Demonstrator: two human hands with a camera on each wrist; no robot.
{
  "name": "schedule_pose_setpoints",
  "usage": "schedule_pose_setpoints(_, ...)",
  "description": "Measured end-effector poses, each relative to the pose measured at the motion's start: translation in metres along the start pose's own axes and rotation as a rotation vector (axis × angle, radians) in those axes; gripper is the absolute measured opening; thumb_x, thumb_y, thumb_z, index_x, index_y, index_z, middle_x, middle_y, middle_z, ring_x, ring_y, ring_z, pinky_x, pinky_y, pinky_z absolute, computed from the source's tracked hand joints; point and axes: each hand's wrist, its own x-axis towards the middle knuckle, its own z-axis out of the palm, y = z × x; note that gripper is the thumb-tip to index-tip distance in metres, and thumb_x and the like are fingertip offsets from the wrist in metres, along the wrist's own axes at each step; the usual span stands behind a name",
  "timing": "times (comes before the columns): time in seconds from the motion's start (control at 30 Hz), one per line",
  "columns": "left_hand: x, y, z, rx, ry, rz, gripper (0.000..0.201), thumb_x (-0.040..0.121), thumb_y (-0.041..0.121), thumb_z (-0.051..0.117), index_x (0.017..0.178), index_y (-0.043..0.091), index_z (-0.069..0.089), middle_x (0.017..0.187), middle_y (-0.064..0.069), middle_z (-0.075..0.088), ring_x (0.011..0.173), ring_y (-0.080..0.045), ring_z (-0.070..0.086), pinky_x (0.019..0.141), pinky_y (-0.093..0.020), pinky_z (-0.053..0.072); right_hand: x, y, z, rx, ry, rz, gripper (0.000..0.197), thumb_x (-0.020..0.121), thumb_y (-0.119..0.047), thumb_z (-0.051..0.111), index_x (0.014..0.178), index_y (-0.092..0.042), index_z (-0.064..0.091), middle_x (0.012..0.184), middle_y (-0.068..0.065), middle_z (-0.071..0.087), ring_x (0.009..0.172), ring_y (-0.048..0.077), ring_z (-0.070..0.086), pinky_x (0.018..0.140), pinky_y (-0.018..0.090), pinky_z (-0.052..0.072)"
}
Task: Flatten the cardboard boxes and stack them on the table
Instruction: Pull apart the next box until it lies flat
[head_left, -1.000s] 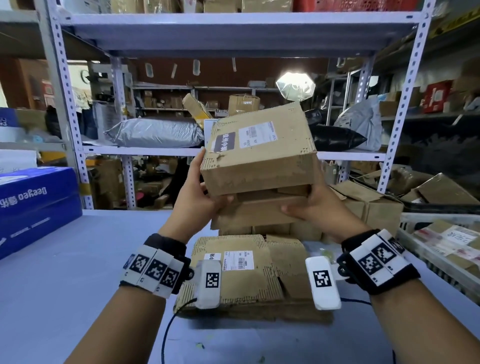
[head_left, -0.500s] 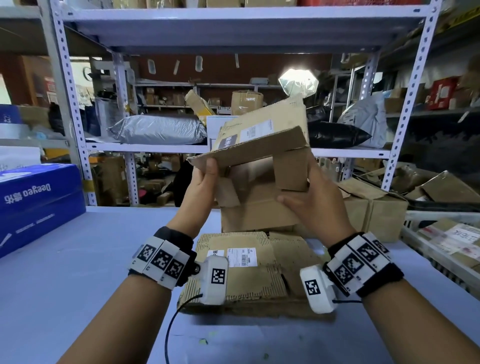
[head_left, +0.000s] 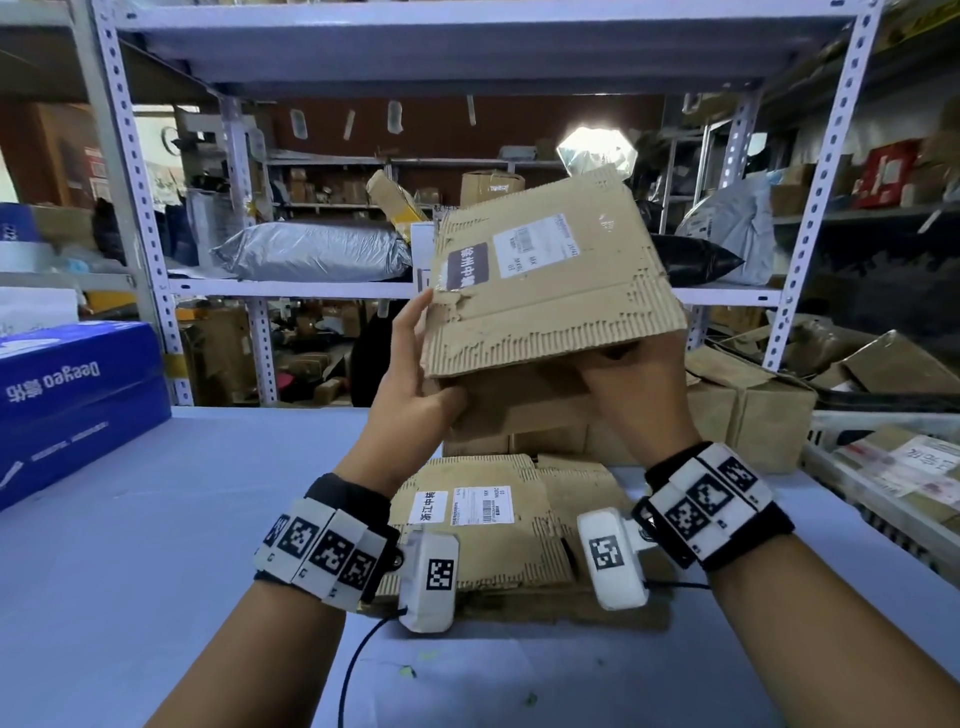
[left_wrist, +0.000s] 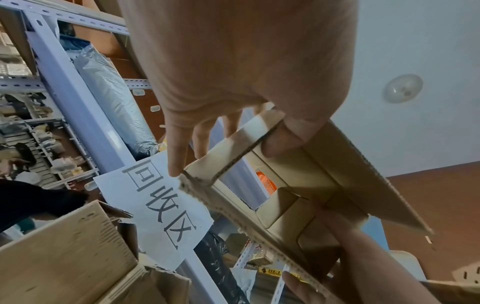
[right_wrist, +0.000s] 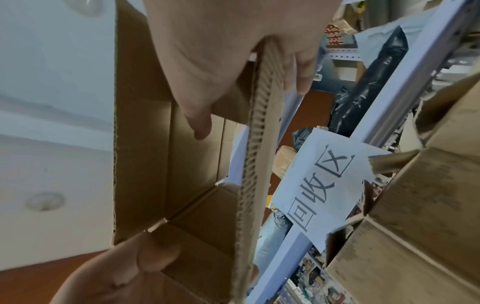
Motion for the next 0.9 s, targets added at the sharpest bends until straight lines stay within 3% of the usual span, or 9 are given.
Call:
schedule_pose_setpoints(0.13, -0.007, 0.000, 0.004, -0.050, -0.025, 0.029, 0.088, 0.071, 0.004, 0.051, 0.144, 0.050, 0.036, 0.126, 0.010, 0.057, 0.094, -0.009, 0.059, 0.070, -0.023, 0.052, -0.007, 0.002, 0.001, 0.000, 0.059, 0.154, 0.058, 0.080, -0.018, 0.078, 0.132, -0.002, 0.057, 0.127, 0.011, 0.064, 0.110, 0.012, 0.063, 0.086, 0.011, 0.048)
schedule_pose_setpoints(0.23, -0.006, -0.005, 0.001, -0.104, -0.034, 0.020, 0.088, 0.072, -0.004, 0.046, 0.148, 0.041, 0.040, 0.129, 0.014, 0.061, 0.101, -0.004, 0.061, 0.073, -0.018, 0.051, -0.007, -0.003, -0.002, -0.020, 0.058, 0.117, 0.047, 0.085, -0.019, 0.069, 0.129, -0.014, 0.056, 0.119, -0.001, 0.065, 0.107, 0.013, 0.060, 0.091, 0.028, 0.049)
schedule_pose_setpoints(0.37, -0.005, -0.009, -0.008, -0.011, 0.027, 0.017, 0.086, 0.073, 0.005, 0.050, 0.149, 0.045, 0.041, 0.150, 0.000, 0.049, 0.134, -0.022, 0.051, 0.095, -0.035, 0.055, -0.011, -0.008, -0.008, 0.322, -0.102, 0.198, 0.032, 0.087, -0.016, 0.046, 0.115, -0.025, 0.060, 0.093, -0.016, 0.070, 0.088, 0.004, 0.064, 0.076, 0.022, 0.050)
schedule_pose_setpoints(0.43, -0.005, -0.014, -0.014, 0.013, 0.052, 0.004, 0.082, 0.075, 0.013, 0.057, 0.149, 0.046, 0.041, 0.151, 0.000, 0.047, 0.137, -0.025, 0.049, 0.101, -0.047, 0.054, -0.013, -0.010, -0.013, 0.592, -0.175, 0.303, 0.035, 0.090, -0.007, 0.041, 0.113, -0.020, 0.063, 0.098, -0.007, 0.074, 0.091, 0.008, 0.068, 0.075, 0.023, 0.053)
schedule_pose_setpoints(0.5, -0.004, -0.017, -0.020, 0.111, 0.028, 0.010, 0.080, 0.077, 0.031, 0.070, 0.149, 0.050, 0.041, 0.160, 0.004, 0.036, 0.147, -0.021, 0.035, 0.114, -0.054, 0.040, -0.014, -0.014, -0.021, 0.723, -0.269, 0.392, 0.039, 0.085, -0.007, 0.042, 0.120, -0.008, 0.060, 0.112, 0.011, 0.068, 0.104, 0.025, 0.062, 0.084, 0.036, 0.051)
schedule_pose_setpoints(0.57, -0.004, -0.022, -0.025, 0.338, -0.031, 0.043, 0.085, 0.073, 0.060, 0.080, 0.146, 0.060, 0.035, 0.165, 0.013, 0.022, 0.147, -0.008, 0.015, 0.119, -0.043, 0.017, -0.014, -0.016, -0.028, 0.876, -0.335, 0.453, 0.050, 0.085, -0.012, 0.042, 0.133, 0.001, 0.050, 0.129, 0.022, 0.055, 0.118, 0.034, 0.050, 0.098, 0.047, 0.042)
schedule_pose_setpoints(0.7, -0.004, -0.029, -0.026, 0.566, -0.091, 0.050, 0.084, 0.067, 0.074, 0.072, 0.141, 0.066, 0.034, 0.161, 0.021, 0.019, 0.132, -0.002, 0.009, 0.113, -0.034, 0.012, -0.012, -0.016, -0.033, 1.117, -0.370, 0.537, 0.073, 0.097, -0.050, 0.037, 0.152, -0.003, 0.033, 0.154, 0.029, 0.034, 0.134, 0.043, 0.040, 0.107, 0.058, 0.032)
schedule_pose_setpoints(0.77, -0.004, -0.030, -0.028, 0.570, -0.095, 0.027, 0.079, 0.067, 0.081, 0.068, 0.138, 0.066, 0.038, 0.161, 0.019, 0.023, 0.133, -0.002, 0.010, 0.113, -0.034, 0.014, -0.011, -0.014, -0.032, 1.058, -0.357, 0.563, 0.078, 0.092, -0.063, 0.036, 0.145, -0.007, 0.048, 0.148, 0.028, 0.044, 0.131, 0.045, 0.047, 0.102, 0.059, 0.038)
schedule_pose_setpoints(0.9, -0.003, -0.028, -0.030, 0.365, -0.062, 0.010, 0.059, 0.074, 0.078, 0.054, 0.130, 0.061, 0.052, 0.157, 0.010, 0.033, 0.148, -0.013, 0.020, 0.122, -0.046, 0.022, -0.009, 0.001, -0.029, 0.864, -0.221, 0.665, 0.049, 0.097, -0.034, 0.052, 0.134, -0.002, 0.058, 0.118, 0.020, 0.068, 0.107, 0.038, 0.066, 0.079, 0.048, 0.058)
